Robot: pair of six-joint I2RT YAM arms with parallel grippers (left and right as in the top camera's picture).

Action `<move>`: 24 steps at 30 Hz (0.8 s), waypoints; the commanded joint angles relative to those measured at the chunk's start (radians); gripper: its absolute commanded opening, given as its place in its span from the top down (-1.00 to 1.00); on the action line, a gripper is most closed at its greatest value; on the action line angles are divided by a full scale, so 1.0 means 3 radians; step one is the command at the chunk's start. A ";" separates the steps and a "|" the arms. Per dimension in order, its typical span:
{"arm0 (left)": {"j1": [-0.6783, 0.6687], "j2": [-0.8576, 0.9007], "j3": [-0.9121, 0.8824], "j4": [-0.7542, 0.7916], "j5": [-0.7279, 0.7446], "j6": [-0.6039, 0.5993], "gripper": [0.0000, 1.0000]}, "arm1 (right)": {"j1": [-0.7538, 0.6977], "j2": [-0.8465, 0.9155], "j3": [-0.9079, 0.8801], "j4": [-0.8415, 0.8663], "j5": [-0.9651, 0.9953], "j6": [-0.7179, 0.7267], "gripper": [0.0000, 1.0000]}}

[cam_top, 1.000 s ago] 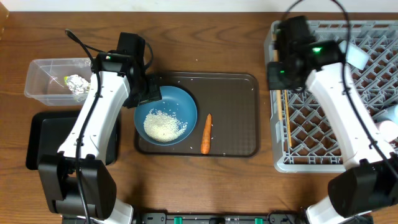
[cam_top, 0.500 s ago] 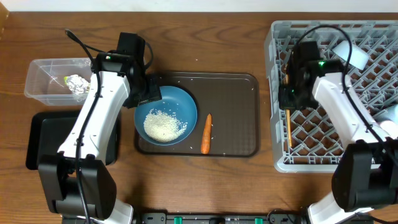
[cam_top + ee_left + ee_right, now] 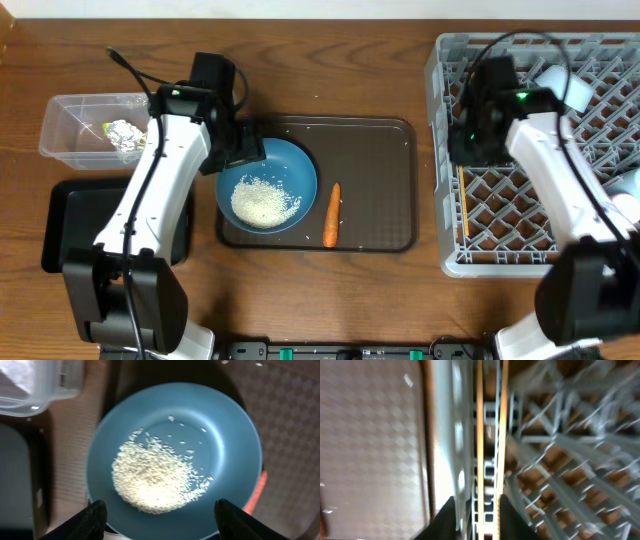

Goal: Sort waste into correct bins and load items into the dishwasher rack
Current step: 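Carry the second chopstick right and place it in the rack, then reach the left gripper to the carrot on the tray and grasp it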

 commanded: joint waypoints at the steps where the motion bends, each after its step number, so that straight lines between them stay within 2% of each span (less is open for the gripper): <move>1: -0.0179 -0.0074 0.0027 0.0038 0.0067 0.0022 -0.40 | -0.0108 -0.0392 0.0229 0.0038 -0.0018 -0.0036 0.27; 3: -0.0319 -0.0074 0.0027 0.0092 0.0067 0.0022 -0.40 | -0.0132 -0.0514 0.0235 0.0078 -0.0019 -0.0036 0.14; 6: -0.0561 -0.0070 0.0018 0.0169 0.0067 0.0022 -0.40 | -0.0137 -0.0586 0.0234 0.0058 -0.0019 -0.0036 0.07; 15: -0.1330 -0.0052 -0.0168 0.0282 0.0065 0.0019 -0.40 | -0.0137 -0.0579 0.0203 0.0045 -0.0018 -0.0037 0.08; 24: -0.1811 0.0155 -0.0286 0.0281 0.0003 0.0006 -0.39 | -0.0137 -0.0579 0.0203 0.0036 -0.0018 -0.0076 0.07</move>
